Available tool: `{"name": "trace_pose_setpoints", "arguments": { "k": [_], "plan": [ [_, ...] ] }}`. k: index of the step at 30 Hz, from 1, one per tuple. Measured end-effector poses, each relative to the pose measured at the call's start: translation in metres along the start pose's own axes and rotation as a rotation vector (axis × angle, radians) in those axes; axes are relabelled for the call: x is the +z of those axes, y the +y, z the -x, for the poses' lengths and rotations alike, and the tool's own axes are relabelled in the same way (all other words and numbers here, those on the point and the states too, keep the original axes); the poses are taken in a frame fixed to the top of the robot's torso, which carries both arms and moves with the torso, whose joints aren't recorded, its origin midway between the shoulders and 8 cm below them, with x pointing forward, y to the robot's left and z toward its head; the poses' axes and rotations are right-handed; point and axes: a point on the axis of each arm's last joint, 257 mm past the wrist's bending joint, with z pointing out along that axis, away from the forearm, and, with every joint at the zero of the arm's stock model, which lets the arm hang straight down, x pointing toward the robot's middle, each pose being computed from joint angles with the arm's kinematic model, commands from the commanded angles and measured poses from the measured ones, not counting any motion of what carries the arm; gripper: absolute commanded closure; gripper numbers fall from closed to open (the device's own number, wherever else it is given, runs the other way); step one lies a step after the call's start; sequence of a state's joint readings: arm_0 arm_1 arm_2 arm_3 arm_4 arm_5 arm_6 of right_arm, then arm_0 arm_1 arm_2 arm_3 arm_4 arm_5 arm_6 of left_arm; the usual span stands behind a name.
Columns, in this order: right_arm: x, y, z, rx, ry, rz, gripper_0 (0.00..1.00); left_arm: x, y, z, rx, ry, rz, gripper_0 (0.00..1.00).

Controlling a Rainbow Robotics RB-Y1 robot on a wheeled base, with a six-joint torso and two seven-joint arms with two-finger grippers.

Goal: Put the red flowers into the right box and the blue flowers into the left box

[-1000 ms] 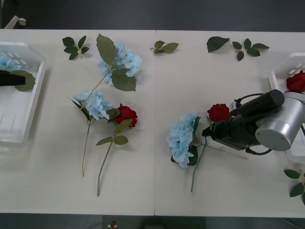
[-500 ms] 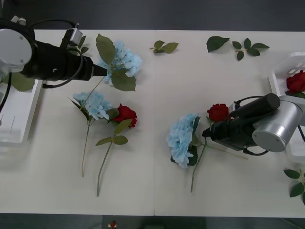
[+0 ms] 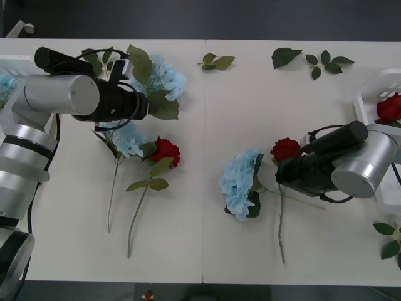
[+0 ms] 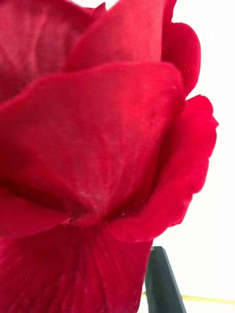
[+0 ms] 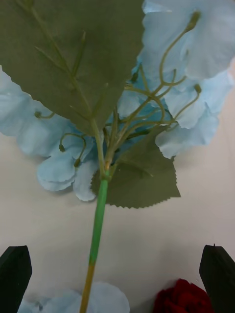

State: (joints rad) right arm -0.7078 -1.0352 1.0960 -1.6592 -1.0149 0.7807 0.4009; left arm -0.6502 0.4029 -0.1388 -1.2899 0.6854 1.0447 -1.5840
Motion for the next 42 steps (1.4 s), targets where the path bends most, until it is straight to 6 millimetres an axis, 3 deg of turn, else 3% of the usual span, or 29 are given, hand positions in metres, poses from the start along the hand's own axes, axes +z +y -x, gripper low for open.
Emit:
{"name": "trace_pose_setpoints", "arguments": {
  "k": [6,8,10,11,12,14,18,23,25,27,29,33,42],
  "plan": [
    [0.0,0.0,0.0,0.0,0.0,0.0,0.75,0.021,0.002,0.01,-0.006,-0.023,0.021,0.25],
    [0.0,0.0,0.0,0.0,0.0,0.001,0.74,0.021,-0.001,0.016,0.003,-0.03,0.02,0.45],
    [0.0,0.0,0.0,0.0,-0.001,0.001,0.6,0.019,-0.003,0.023,0.009,-0.038,0.018,0.69],
    [0.0,0.0,0.0,0.0,-0.001,0.002,0.49,0.019,-0.004,0.025,0.011,-0.041,0.018,0.94],
    [0.0,0.001,0.001,0.0,-0.002,0.004,0.44,0.018,-0.005,0.027,0.012,-0.043,0.017,1.0],
    [0.0,0.003,0.001,0.0,-0.005,0.011,0.38,0.018,-0.005,0.027,0.013,-0.044,0.017,1.0],
    [0.0,0.003,0.001,-0.001,-0.006,0.011,0.38,0.018,-0.003,0.027,0.017,-0.044,0.023,1.0],
    [0.0,0.001,0.005,-0.019,-0.021,0.003,0.71,0.018,-0.002,0.027,0.021,-0.044,0.029,1.0],
    [0.001,-0.001,0.004,-0.022,-0.019,0.0,0.73,0.018,-0.002,0.028,0.017,-0.044,0.025,1.0],
    [0.003,-0.004,0.0,-0.029,-0.013,-0.007,0.81,0.015,-0.006,0.027,-0.007,-0.038,-0.004,1.0],
    [0.006,-0.006,-0.002,-0.048,-0.018,-0.01,0.97,0.007,-0.01,0.023,-0.032,-0.004,-0.046,1.0],
    [0.009,-0.01,-0.008,-0.06,-0.011,-0.018,1.0,-0.031,-0.005,0.025,-0.04,0.063,-0.1,1.0],
    [0.009,-0.01,-0.008,-0.061,-0.011,-0.019,1.0,-0.156,0.053,0.079,-0.106,0.011,-0.135,1.0]
  ]
}}
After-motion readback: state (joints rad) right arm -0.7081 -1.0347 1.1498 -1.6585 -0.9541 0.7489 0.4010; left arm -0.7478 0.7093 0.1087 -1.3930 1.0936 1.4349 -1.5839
